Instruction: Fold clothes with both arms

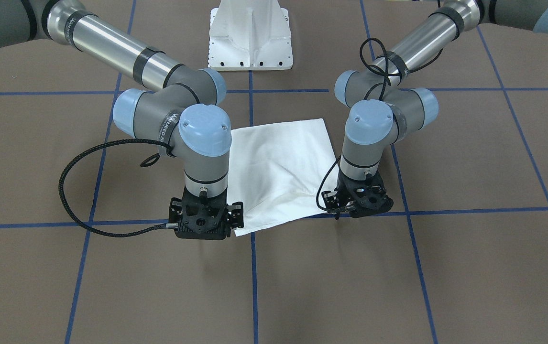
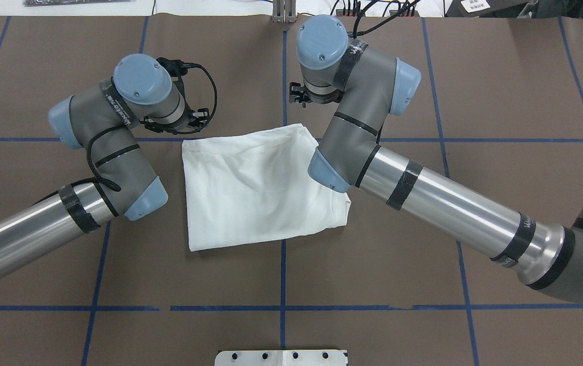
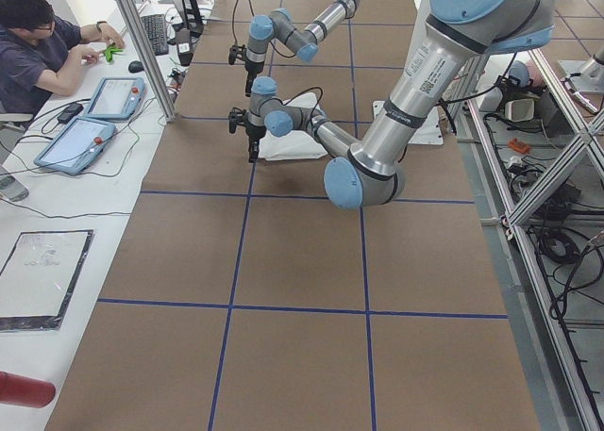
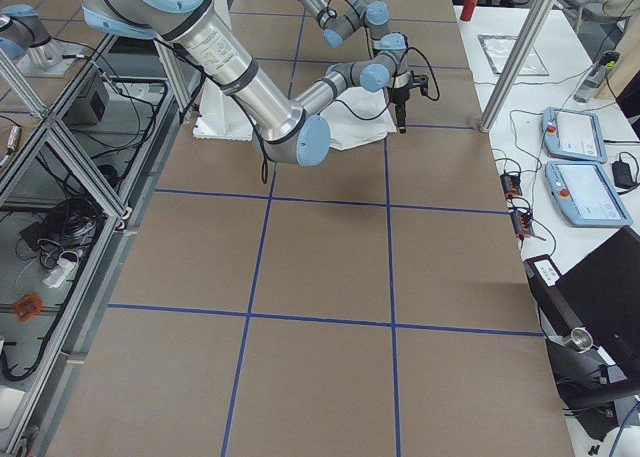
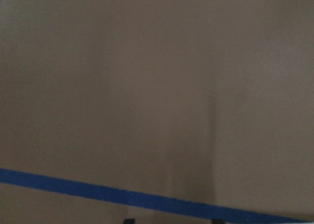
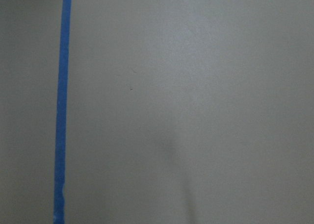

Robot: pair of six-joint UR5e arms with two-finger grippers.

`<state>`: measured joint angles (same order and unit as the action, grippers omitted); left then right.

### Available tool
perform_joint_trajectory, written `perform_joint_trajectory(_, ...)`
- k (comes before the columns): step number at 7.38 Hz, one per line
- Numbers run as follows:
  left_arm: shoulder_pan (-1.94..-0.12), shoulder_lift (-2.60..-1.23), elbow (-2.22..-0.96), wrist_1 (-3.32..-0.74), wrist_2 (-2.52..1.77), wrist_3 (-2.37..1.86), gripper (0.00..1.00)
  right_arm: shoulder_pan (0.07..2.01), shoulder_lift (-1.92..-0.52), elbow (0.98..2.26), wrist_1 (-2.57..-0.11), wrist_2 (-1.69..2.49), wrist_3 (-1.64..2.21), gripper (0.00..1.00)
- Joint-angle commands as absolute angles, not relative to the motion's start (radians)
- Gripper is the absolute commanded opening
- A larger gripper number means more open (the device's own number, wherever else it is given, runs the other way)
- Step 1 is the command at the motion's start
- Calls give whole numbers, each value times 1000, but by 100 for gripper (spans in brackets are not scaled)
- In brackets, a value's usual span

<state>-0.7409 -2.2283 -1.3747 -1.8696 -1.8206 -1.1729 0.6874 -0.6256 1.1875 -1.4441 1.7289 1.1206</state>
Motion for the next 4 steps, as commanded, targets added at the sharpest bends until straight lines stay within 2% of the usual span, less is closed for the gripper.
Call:
perform_joint_trajectory(1,-825,-2194,-1445,-1867,-1932,-1025,61,635,-612,1183,-1440,1717,1226,100)
perform_joint_trajectory(3,-842,-2169,-1465,-1867,-1953,-997,61,582,-563,1137,-1440,1672,1401,93)
perform_joint_trajectory(4,-842,-2169,-1465,-1867,-1953,-997,61,574,-548,1111,-1440,1671,1470,81)
